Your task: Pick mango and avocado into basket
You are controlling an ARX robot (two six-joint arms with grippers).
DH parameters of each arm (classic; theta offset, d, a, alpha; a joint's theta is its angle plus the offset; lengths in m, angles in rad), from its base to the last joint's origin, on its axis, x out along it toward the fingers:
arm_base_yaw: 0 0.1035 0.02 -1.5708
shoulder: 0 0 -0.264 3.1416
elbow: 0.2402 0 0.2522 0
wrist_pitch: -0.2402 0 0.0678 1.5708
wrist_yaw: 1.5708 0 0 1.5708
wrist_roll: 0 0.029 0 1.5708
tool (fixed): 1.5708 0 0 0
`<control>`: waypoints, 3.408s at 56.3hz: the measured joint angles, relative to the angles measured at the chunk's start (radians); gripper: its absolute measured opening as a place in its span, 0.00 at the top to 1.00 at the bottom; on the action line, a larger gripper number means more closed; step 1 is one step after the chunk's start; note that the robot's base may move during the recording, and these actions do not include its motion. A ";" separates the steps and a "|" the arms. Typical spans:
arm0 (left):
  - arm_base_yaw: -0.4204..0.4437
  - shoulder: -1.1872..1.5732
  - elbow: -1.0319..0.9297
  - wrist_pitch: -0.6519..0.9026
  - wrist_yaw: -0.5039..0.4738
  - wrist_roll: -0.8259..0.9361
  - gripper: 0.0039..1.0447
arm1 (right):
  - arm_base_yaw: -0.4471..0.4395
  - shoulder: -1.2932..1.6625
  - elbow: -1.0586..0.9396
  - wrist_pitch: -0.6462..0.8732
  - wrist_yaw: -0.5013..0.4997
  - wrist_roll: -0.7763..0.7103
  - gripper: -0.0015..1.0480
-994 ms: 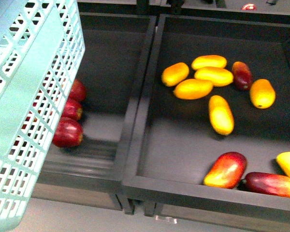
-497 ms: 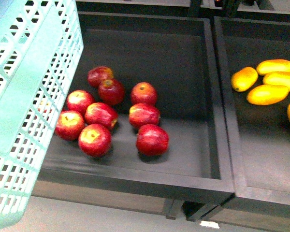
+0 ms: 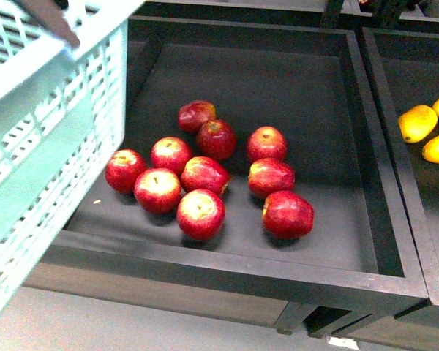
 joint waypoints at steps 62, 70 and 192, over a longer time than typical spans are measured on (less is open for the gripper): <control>-0.478 0.724 0.708 -0.090 0.177 0.353 0.88 | 0.000 0.000 0.000 0.000 0.003 0.000 0.08; -0.527 0.755 0.756 -0.080 0.182 0.352 0.88 | 0.000 0.000 0.000 0.000 0.003 0.000 0.08; -0.646 0.744 0.729 0.081 0.245 0.289 0.88 | -0.650 2.390 1.265 0.248 -0.197 -0.620 0.08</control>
